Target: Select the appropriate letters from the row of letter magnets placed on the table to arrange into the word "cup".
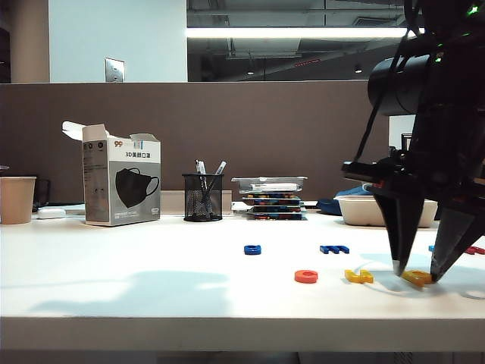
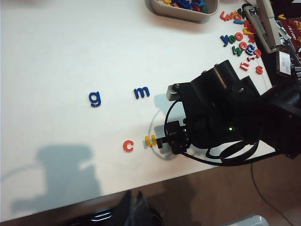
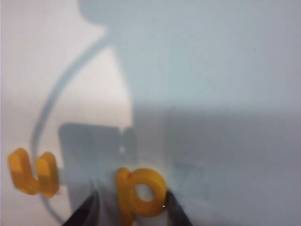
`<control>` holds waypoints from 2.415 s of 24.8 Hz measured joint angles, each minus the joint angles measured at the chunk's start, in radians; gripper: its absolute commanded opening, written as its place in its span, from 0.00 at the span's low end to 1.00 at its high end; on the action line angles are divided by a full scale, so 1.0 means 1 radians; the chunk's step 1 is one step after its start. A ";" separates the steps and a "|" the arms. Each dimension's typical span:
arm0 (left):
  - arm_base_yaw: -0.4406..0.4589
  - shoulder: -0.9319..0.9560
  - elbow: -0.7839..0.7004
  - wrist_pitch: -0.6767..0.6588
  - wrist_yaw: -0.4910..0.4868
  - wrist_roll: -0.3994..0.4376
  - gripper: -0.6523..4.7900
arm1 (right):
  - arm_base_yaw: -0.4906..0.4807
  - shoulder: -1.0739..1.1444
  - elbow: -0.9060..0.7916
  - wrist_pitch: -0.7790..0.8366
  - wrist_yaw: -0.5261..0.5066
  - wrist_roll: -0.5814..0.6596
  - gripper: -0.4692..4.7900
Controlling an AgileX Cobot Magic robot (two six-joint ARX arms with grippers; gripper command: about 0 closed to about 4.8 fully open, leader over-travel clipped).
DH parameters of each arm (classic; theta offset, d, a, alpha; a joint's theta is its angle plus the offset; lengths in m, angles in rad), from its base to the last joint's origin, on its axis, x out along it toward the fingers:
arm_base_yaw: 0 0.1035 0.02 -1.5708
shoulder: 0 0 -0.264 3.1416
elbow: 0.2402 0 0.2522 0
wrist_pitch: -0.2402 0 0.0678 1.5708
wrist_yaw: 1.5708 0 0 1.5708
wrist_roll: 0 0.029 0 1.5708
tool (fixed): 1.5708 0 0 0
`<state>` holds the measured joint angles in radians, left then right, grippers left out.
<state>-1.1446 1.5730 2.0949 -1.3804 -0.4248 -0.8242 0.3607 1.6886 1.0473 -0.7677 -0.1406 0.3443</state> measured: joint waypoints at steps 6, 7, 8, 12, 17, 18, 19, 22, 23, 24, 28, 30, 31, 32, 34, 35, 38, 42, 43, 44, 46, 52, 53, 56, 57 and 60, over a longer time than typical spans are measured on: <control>0.000 0.000 0.000 0.000 0.000 0.000 0.11 | 0.000 0.000 0.000 0.000 -0.004 0.000 0.51; 0.000 0.000 0.000 0.000 0.000 0.000 0.11 | 0.000 0.000 0.000 0.000 -0.008 0.000 0.52; 0.000 0.000 0.000 0.000 0.000 0.000 0.11 | 0.000 0.000 0.001 0.001 -0.010 0.002 0.52; 0.000 0.000 0.000 0.000 0.000 0.000 0.11 | 0.001 0.000 0.001 0.001 -0.011 0.002 0.52; 0.000 0.000 0.000 0.000 0.000 0.000 0.11 | 0.000 0.000 0.001 0.001 -0.009 0.002 0.52; 0.000 0.000 0.000 0.000 0.000 0.000 0.11 | 0.000 0.000 0.001 0.001 -0.009 0.002 0.52; 0.000 0.000 0.000 0.000 0.000 0.000 0.11 | 0.001 0.000 0.002 0.001 -0.008 0.002 0.52; 0.000 0.000 0.000 0.000 0.000 0.000 0.11 | 0.000 0.000 0.002 0.001 -0.008 0.002 0.52; 0.000 0.000 0.000 0.000 0.000 0.000 0.11 | 0.000 0.000 0.002 0.001 -0.008 0.002 0.52; 0.000 0.000 0.000 0.000 0.000 0.000 0.11 | -0.001 0.000 0.002 0.002 -0.007 0.002 0.52; 0.000 0.000 0.000 0.000 0.000 0.000 0.11 | 0.000 0.000 0.002 0.003 0.001 0.002 0.52; 0.000 0.000 0.000 0.000 0.000 0.000 0.11 | 0.000 0.000 0.005 0.001 0.001 0.002 0.54; 0.000 0.000 0.000 0.000 0.000 0.000 0.11 | 0.000 0.002 0.006 0.000 0.001 0.002 0.55; 0.000 0.000 0.000 0.000 0.000 0.000 0.11 | 0.000 0.002 0.010 -0.001 0.002 0.002 0.55; 0.000 0.000 0.000 0.000 0.000 0.000 0.11 | 0.000 0.006 0.018 -0.003 0.009 0.003 0.55; 0.000 0.000 0.000 0.000 0.000 0.000 0.11 | -0.001 0.008 0.022 -0.007 0.013 0.003 0.55; 0.000 0.000 0.000 0.000 0.000 0.000 0.11 | -0.002 0.014 0.034 -0.013 0.020 0.003 0.55; 0.000 0.000 0.000 0.000 0.000 0.000 0.11 | -0.003 0.017 0.039 -0.015 0.025 0.003 0.55; 0.000 0.000 0.000 0.000 0.000 0.000 0.11 | -0.003 0.017 0.039 -0.015 0.025 0.003 0.55; 0.000 0.000 0.000 0.000 0.000 0.000 0.11 | -0.003 0.017 0.040 -0.015 0.025 0.003 0.55; 0.000 0.000 0.000 0.000 0.000 0.000 0.11 | -0.003 0.018 0.040 -0.015 0.025 0.001 0.55; 0.000 0.000 0.000 0.000 0.000 0.000 0.11 | -0.005 0.024 0.105 -0.029 0.032 -0.002 0.55; 0.000 0.000 0.000 0.000 0.000 0.000 0.11 | -0.004 0.024 0.117 -0.032 0.032 -0.002 0.55; 0.000 0.000 0.000 0.000 0.000 0.000 0.11 | -0.004 0.023 0.161 -0.047 0.032 -0.005 0.46; 0.000 0.000 0.000 0.000 0.000 0.000 0.11 | -0.004 0.023 0.179 -0.057 0.032 -0.005 0.39; 0.000 0.000 0.000 0.000 0.000 0.000 0.11 | -0.005 0.023 0.221 -0.065 0.034 -0.027 0.15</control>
<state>-1.1446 1.5726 2.0949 -1.3804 -0.4252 -0.8242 0.3561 1.7119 1.2682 -0.8326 -0.1070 0.3176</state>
